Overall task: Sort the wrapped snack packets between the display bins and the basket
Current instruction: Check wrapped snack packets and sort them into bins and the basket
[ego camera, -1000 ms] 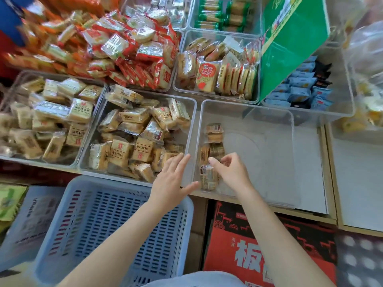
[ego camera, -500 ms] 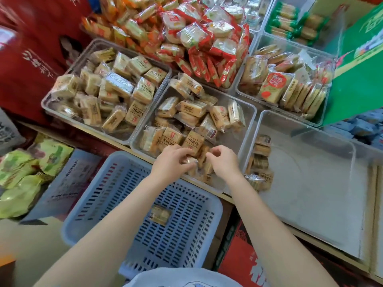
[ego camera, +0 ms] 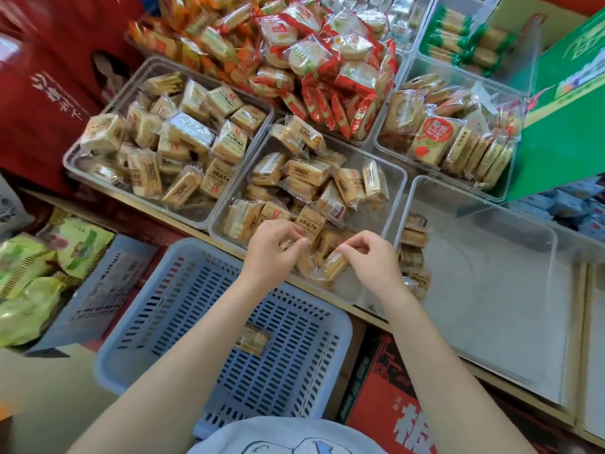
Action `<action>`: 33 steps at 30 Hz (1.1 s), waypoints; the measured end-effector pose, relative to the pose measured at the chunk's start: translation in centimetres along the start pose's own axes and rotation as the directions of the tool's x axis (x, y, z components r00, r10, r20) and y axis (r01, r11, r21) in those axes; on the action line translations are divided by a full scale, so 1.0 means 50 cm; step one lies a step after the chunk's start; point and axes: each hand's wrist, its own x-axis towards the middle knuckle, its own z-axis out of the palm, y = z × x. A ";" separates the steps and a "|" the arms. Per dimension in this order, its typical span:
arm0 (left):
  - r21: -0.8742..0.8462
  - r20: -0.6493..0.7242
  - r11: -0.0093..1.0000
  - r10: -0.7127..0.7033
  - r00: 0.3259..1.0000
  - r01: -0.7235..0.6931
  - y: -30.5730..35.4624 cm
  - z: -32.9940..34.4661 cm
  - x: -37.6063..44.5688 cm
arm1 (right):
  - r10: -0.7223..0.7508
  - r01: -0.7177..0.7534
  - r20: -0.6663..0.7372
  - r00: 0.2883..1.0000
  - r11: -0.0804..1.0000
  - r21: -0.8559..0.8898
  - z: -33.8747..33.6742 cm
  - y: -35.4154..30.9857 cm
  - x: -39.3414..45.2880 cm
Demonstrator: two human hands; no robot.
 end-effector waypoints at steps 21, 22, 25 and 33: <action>-0.242 0.145 0.966 -0.056 0.988 0.090 0.187 -0.026 -0.192 | -0.079 0.009 0.270 0.960 0.967 0.253 -0.100 0.021 -0.314; -0.239 0.148 0.967 -0.050 0.988 0.085 0.191 -0.020 -0.198 | -0.084 0.010 0.271 0.959 0.964 0.266 -0.099 0.028 -0.322; -0.243 0.148 0.969 -0.011 0.989 0.047 0.214 -0.003 -0.213 | -0.085 0.009 0.259 0.962 0.960 0.281 -0.094 0.042 -0.345; -0.310 0.120 0.950 0.008 0.993 0.030 0.250 -0.001 -0.239 | -0.101 0.039 0.132 0.986 0.913 0.406 -0.092 0.058 -0.351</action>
